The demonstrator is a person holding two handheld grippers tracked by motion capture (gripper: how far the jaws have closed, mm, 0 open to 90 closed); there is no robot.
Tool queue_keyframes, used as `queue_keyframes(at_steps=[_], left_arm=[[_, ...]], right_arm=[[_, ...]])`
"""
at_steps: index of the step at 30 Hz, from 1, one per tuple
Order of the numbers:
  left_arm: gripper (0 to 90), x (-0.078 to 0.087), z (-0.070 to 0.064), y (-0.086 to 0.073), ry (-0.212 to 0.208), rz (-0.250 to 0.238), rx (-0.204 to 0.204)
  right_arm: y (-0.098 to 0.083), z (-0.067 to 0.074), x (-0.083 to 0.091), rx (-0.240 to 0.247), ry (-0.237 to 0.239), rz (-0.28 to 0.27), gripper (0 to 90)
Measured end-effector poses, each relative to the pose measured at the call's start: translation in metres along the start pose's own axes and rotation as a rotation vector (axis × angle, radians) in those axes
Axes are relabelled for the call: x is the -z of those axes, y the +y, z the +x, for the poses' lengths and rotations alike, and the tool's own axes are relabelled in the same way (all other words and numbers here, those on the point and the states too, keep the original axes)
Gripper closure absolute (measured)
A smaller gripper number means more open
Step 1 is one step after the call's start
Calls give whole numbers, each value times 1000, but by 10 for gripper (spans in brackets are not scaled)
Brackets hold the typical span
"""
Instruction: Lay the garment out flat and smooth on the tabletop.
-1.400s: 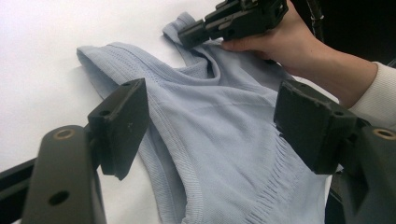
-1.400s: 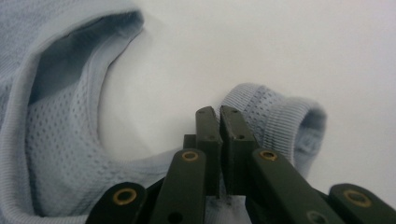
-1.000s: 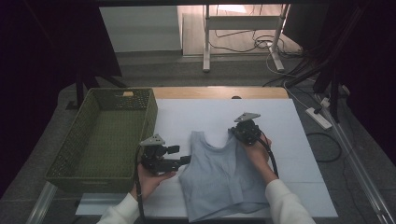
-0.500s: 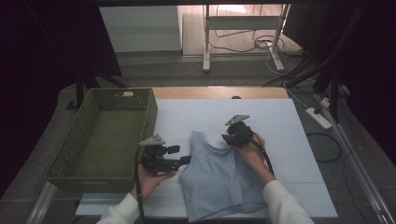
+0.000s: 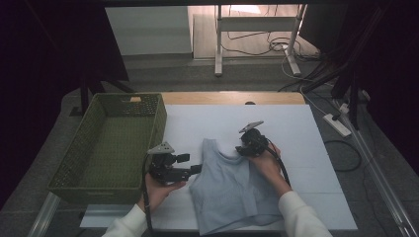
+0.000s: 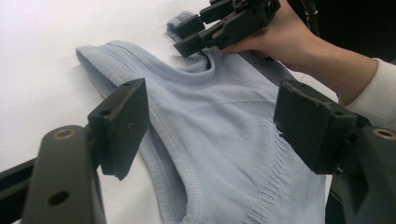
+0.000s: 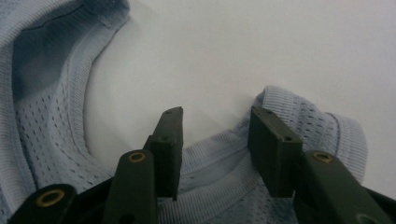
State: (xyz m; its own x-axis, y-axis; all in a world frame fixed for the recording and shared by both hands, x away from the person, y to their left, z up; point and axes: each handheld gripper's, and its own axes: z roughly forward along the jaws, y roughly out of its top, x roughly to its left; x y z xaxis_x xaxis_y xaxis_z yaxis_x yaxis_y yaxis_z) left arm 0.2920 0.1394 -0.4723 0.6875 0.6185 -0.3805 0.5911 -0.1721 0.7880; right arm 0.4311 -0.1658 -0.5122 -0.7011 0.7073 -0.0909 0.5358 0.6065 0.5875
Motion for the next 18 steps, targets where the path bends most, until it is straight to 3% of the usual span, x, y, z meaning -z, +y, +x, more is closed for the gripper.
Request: queue_keyframes(at_steps=[5, 11, 14, 18], left_arm=[[265, -1, 1, 0, 0, 2, 1], [265, -1, 0, 0, 0, 3, -1], [265, -1, -1, 0, 0, 4, -2], [265, -1, -1, -1, 0, 5, 1]], right_arm=[[-1, -1, -1, -39, 27, 15, 486], [0, 3, -2, -39, 6, 22, 464], [1, 4, -2, -46, 1, 22, 529], [2, 6, 0, -31, -4, 46, 683]])
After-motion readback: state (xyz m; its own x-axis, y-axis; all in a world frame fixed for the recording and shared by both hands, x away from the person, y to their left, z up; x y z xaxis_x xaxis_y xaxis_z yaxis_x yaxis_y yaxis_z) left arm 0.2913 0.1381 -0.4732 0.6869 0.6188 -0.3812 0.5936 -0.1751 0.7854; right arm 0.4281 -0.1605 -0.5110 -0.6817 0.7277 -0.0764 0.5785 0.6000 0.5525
